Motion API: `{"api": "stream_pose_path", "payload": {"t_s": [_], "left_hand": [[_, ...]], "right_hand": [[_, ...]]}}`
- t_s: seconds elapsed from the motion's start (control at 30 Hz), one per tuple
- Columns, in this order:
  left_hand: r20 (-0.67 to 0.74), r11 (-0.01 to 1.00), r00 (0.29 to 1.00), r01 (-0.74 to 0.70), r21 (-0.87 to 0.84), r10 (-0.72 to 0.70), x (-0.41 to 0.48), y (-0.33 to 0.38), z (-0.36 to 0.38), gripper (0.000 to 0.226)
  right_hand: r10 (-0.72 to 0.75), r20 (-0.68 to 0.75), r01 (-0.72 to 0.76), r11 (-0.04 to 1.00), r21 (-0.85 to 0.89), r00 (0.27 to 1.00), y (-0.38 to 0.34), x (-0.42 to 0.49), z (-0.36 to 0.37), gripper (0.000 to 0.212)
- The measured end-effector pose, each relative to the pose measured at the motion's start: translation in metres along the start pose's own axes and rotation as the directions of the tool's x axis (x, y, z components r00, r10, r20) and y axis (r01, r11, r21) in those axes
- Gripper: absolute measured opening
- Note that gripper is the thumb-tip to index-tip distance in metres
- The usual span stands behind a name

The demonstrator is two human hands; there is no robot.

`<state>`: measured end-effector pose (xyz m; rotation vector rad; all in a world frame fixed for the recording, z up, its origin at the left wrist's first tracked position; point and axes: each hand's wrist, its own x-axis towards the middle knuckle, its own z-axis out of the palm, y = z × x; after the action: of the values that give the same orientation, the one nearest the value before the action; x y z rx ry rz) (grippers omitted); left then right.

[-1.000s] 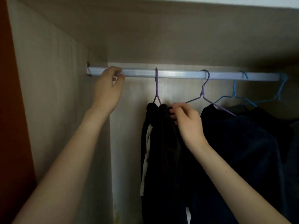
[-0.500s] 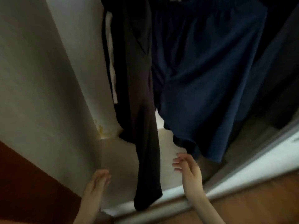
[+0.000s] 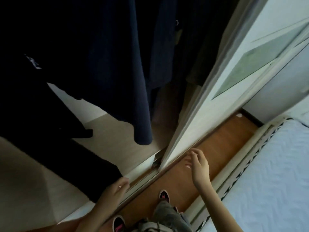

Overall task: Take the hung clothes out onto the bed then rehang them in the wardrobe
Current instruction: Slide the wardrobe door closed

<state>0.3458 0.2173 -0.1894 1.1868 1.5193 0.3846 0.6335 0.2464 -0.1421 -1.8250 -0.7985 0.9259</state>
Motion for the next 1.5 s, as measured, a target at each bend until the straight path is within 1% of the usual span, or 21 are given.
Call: {"api": "stream_pose_path", "payload": {"t_s": [0.1, 0.2, 0.3, 0.37, 0.4, 0.43, 0.47, 0.5, 0.53, 0.6, 0.63, 0.7, 0.77, 0.83, 0.9, 0.93, 1.0, 1.13, 1.3, 1.4, 1.5], "left_hand": [[0.061, 0.993, 0.992, -0.113, -0.014, 0.114, 0.025, 0.08, 0.04, 0.015], [0.039, 0.969, 0.974, -0.219, -0.113, 0.225, 0.053, 0.151, 0.072, 0.02], [-0.103, 0.922, 0.946, -0.322, -0.215, 0.307, 0.079, 0.216, 0.088, 0.031], [-0.175, 0.892, 0.923, -0.378, -0.247, 0.342, 0.091, 0.247, 0.095, 0.046], [-0.187, 0.885, 0.92, -0.385, -0.261, 0.345, 0.094, 0.26, 0.098, 0.051], [-0.191, 0.874, 0.919, -0.388, -0.293, 0.344, 0.095, 0.27, 0.101, 0.046], [-0.182, 0.859, 0.924, -0.381, -0.342, 0.337, 0.094, 0.279, 0.105, 0.032], [-0.17, 0.84, 0.923, -0.384, -0.382, 0.345, 0.094, 0.285, 0.109, 0.024], [-0.154, 0.83, 0.928, -0.373, -0.414, 0.34, 0.093, 0.29, 0.115, 0.026], [-0.145, 0.822, 0.936, -0.35, -0.45, 0.32, 0.096, 0.287, 0.126, 0.026], [-0.152, 0.821, 0.942, -0.336, -0.462, 0.301, 0.096, 0.285, 0.13, 0.033], [-0.162, 0.823, 0.947, -0.321, -0.468, 0.277, 0.097, 0.28, 0.133, 0.053], [-0.167, 0.821, 0.946, -0.324, -0.47, 0.278, 0.094, 0.278, 0.132, 0.059], [-0.183, 0.811, 0.943, -0.333, -0.481, 0.279, 0.087, 0.277, 0.13, 0.054], [-0.2, 0.794, 0.941, -0.337, -0.506, 0.272, 0.079, 0.273, 0.126, 0.035], [-0.205, 0.785, 0.942, -0.334, -0.521, 0.265, 0.074, 0.271, 0.123, 0.031], [-0.226, 0.787, 0.942, -0.332, -0.52, 0.248, 0.061, 0.263, 0.116, 0.03], [-0.3, 0.759, 0.93, -0.351, -0.548, 0.214, 0.039, 0.238, 0.096, 0.031], [-0.412, 0.692, 0.902, -0.379, -0.615, 0.128, 0.012, 0.206, 0.069, 0.036], [-0.486, 0.667, 0.872, -0.395, -0.631, 0.057, -0.005, 0.183, 0.051, 0.037], [-0.544, 0.667, 0.839, -0.418, -0.617, 0.022, -0.024, 0.161, 0.036, 0.038]], "right_hand": [[-0.054, -0.025, 0.055, 0.998, 0.036, 0.998, -0.021, 0.04, -0.026, 0.023], [-0.152, 0.033, 0.151, 0.988, 0.031, 0.988, -0.047, 0.078, -0.04, 0.025], [-0.255, 0.144, 0.26, 0.965, -0.017, 0.956, -0.069, 0.107, -0.043, 0.027], [-0.327, 0.174, 0.339, 0.94, -0.046, 0.929, -0.082, 0.119, -0.042, 0.026], [-0.347, 0.179, 0.361, 0.931, -0.05, 0.921, -0.086, 0.123, -0.042, 0.022], [-0.364, 0.185, 0.379, 0.924, -0.053, 0.913, -0.089, 0.125, -0.042, 0.018], [-0.387, 0.195, 0.404, 0.913, -0.056, 0.901, -0.09, 0.126, -0.042, 0.014], [-0.411, 0.212, 0.431, 0.9, -0.058, 0.887, -0.09, 0.126, -0.042, 0.012], [-0.429, 0.229, 0.453, 0.889, -0.062, 0.874, -0.089, 0.125, -0.042, 0.011], [-0.452, 0.245, 0.484, 0.871, -0.089, 0.858, -0.088, 0.123, -0.042, 0.01], [-0.461, 0.242, 0.495, 0.863, -0.104, 0.854, -0.088, 0.122, -0.042, 0.01], [-0.481, 0.243, 0.52, 0.844, -0.129, 0.842, -0.086, 0.121, -0.042, 0.013], [-0.515, 0.255, 0.561, 0.811, -0.165, 0.819, -0.085, 0.121, -0.042, 0.018], [-0.543, 0.266, 0.596, 0.78, -0.192, 0.797, -0.085, 0.119, -0.04, 0.021], [-0.558, 0.278, 0.616, 0.762, -0.201, 0.782, -0.083, 0.112, -0.035, 0.024], [-0.566, 0.288, 0.627, 0.752, -0.203, 0.772, -0.083, 0.108, -0.033, 0.024], [-0.585, 0.325, 0.658, 0.725, -0.201, 0.743, -0.082, 0.099, -0.028, 0.025], [-0.619, 0.442, 0.738, 0.653, -0.17, 0.649, -0.08, 0.078, -0.014, 0.029], [-0.633, 0.597, 0.831, 0.546, -0.108, 0.493, -0.084, 0.046, 0.011, 0.031], [-0.633, 0.658, 0.87, 0.487, -0.07, 0.407, -0.086, 0.022, 0.028, 0.031], [-0.643, 0.692, 0.896, 0.444, -0.014, 0.329, -0.086, -0.003, 0.047, 0.032]]}}
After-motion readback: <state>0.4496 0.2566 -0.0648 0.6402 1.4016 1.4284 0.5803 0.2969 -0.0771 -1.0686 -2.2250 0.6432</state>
